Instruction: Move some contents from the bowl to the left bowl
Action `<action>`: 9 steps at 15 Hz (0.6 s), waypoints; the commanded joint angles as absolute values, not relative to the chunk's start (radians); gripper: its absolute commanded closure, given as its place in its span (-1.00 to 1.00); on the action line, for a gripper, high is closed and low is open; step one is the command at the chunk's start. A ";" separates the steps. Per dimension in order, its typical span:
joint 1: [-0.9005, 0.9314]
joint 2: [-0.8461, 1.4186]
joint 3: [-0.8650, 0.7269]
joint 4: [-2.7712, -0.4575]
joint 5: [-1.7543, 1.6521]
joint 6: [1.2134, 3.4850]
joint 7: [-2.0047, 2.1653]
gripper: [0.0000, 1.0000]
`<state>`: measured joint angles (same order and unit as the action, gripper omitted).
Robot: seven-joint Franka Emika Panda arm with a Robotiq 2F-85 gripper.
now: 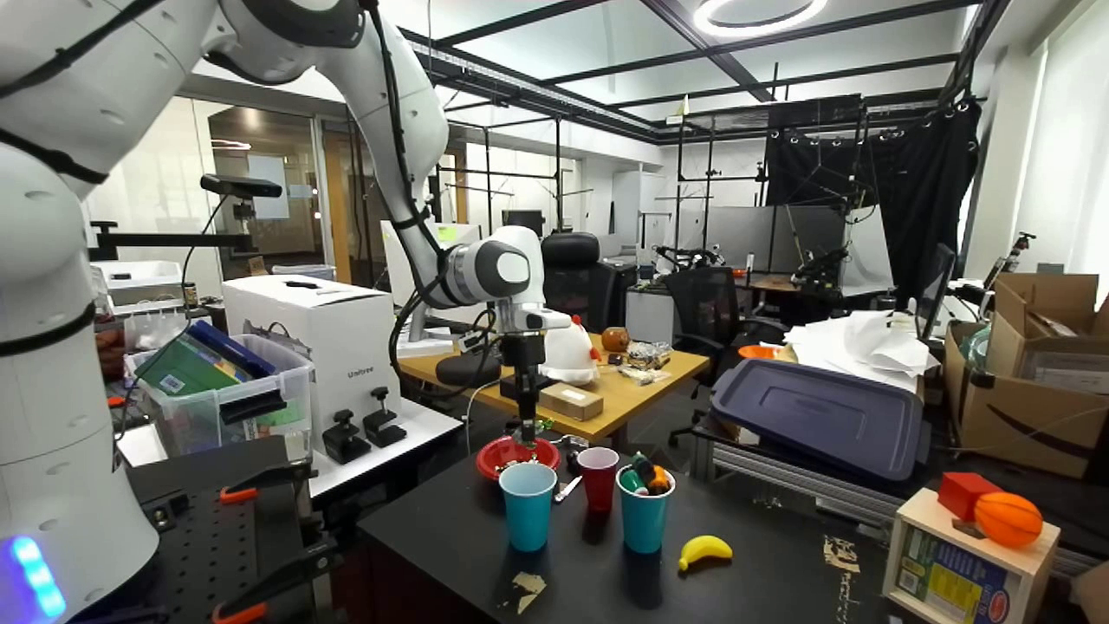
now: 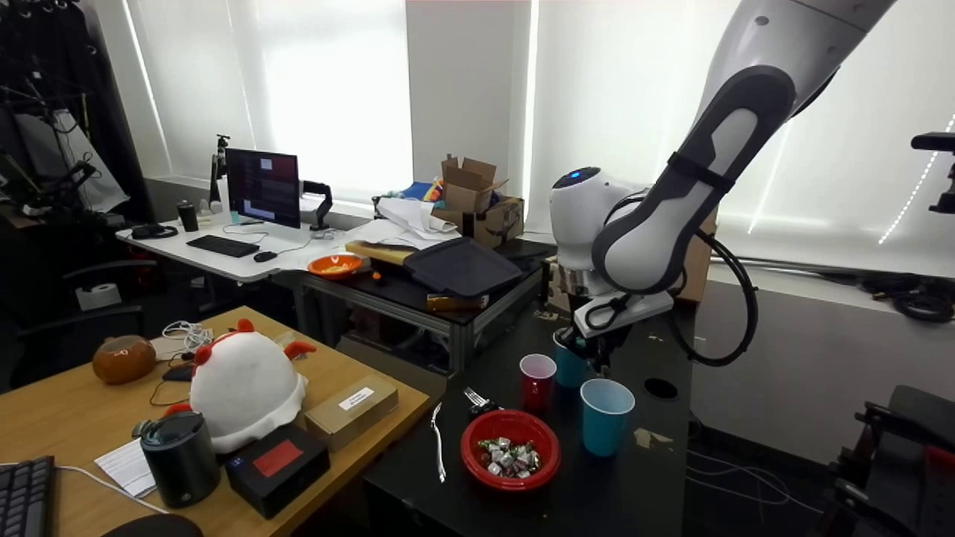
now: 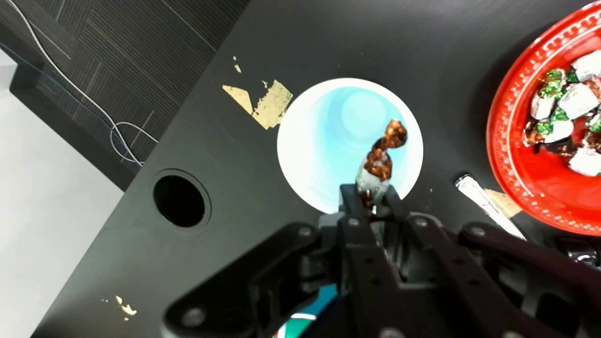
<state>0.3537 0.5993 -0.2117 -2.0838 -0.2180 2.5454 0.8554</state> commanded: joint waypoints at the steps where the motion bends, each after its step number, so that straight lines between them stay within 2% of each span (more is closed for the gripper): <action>1: 0.348 0.569 -0.198 -2.103 -0.219 2.479 0.892 0.93; 8: 0.334 0.576 -0.185 -2.098 -0.223 2.446 0.898 0.93; 9: 0.333 0.577 -0.185 -2.096 -0.222 2.442 0.899 0.22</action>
<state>0.3470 0.5994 -0.1999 -2.0850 -0.2179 2.4751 0.8723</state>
